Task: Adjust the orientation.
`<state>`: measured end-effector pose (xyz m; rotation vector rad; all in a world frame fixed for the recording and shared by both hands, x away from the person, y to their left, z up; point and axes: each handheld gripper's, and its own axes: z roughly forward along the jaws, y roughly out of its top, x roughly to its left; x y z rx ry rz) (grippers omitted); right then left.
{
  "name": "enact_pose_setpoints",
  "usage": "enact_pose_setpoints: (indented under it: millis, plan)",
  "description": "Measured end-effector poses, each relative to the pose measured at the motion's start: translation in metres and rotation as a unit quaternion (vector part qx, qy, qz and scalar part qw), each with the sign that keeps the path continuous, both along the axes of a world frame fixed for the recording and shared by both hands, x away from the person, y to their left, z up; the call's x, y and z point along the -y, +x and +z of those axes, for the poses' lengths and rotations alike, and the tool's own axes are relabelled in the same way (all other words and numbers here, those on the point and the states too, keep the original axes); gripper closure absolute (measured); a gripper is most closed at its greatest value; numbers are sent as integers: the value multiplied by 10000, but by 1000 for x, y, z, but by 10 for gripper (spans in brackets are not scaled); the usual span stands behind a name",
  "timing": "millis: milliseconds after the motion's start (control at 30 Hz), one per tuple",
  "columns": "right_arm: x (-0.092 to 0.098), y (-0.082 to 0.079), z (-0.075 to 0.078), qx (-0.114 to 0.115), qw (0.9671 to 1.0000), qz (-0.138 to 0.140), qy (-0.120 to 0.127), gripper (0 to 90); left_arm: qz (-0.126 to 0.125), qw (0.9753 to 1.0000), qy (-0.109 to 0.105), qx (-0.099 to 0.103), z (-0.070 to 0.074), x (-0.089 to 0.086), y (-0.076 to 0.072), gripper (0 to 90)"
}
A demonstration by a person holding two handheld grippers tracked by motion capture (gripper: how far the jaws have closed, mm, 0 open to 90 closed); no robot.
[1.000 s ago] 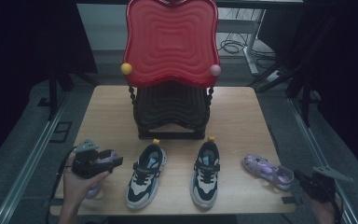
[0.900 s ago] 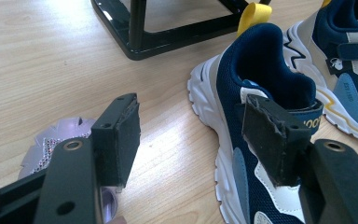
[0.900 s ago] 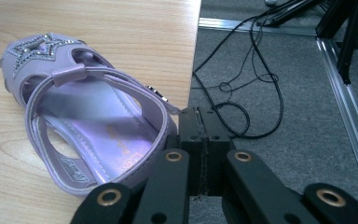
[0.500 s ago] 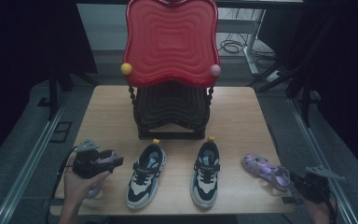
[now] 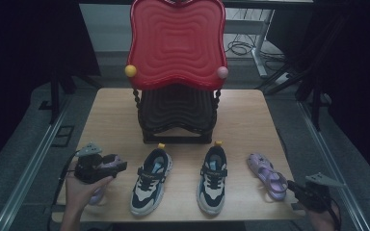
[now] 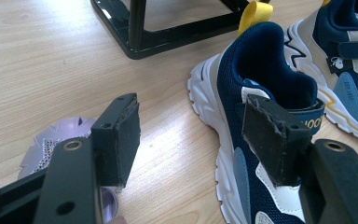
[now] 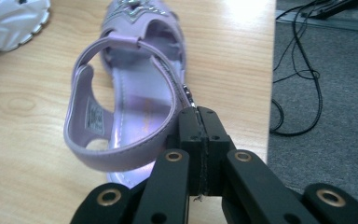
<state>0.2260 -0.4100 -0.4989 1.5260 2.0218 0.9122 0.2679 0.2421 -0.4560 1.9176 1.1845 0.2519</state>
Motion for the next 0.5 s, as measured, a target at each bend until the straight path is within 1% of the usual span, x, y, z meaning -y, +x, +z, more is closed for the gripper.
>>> enact_pose_setpoints:
  millis: [67,167,267,333,367,433,500]
  plan:
    - [-2,-1,0,-41,10000,28,-23,895,-15,10000,-6,-3,0,0,0,364]
    - [-2,-1,1,-37,10000,51,-21,895,-14,10000,-2,-2,0,0,0,363]
    - [-1,-1,1,44,10000,25,2,894,-3,10000,6,9,1,-1,0,363]
    - [0,-1,1,80,10000,15,-32,893,2,10000,4,18,1,-2,-1,363]
    - [0,-1,3,121,9999,-9,-44,893,16,10000,9,23,1,-3,-1,363]
    - [1,-2,7,285,9996,-54,-43,893,27,10000,0,34,2,-4,-2,363]
    - [-1,-3,14,480,9988,-24,-21,893,44,10000,13,42,3,-5,-2,363]
